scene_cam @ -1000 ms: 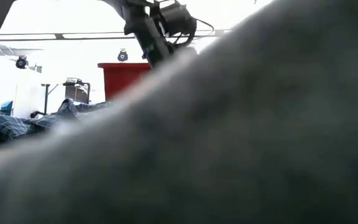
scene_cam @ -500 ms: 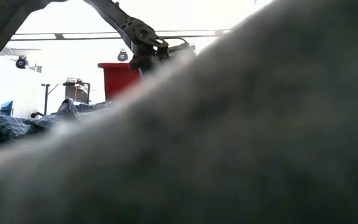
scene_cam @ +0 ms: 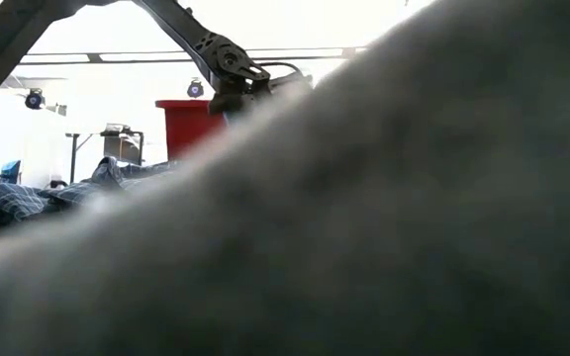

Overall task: Fold Laundry from Bin
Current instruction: Fold the gray shirt

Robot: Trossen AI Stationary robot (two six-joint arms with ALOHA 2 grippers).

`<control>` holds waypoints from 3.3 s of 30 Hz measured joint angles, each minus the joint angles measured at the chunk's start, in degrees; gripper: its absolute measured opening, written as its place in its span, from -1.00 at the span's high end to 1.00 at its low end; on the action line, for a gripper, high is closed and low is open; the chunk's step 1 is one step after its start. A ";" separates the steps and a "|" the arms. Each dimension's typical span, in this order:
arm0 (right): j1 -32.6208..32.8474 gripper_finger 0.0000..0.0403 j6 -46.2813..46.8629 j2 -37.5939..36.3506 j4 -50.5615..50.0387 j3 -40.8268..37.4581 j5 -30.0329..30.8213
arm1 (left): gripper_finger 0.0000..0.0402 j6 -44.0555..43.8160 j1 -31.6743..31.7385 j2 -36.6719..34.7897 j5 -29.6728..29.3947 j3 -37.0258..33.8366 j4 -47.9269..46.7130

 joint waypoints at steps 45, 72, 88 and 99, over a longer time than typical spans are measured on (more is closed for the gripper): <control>46.26 -0.05 26.59 -20.29 -10.19 1.64 -2.34 | -0.08 -4.98 -13.33 -14.74 8.35 -5.51 -13.72; 21.69 0.90 13.65 -15.33 5.70 0.54 -12.96 | -0.31 -6.88 -8.20 -20.05 0.82 -0.94 -1.16; 71.63 0.26 35.75 -6.35 1.87 3.31 -0.06 | -0.17 -12.63 -16.07 -17.29 -6.73 -0.92 7.63; 61.74 -0.12 45.08 -11.25 -0.86 4.52 13.25 | -0.16 -13.62 -12.37 -9.64 -5.61 -0.32 8.18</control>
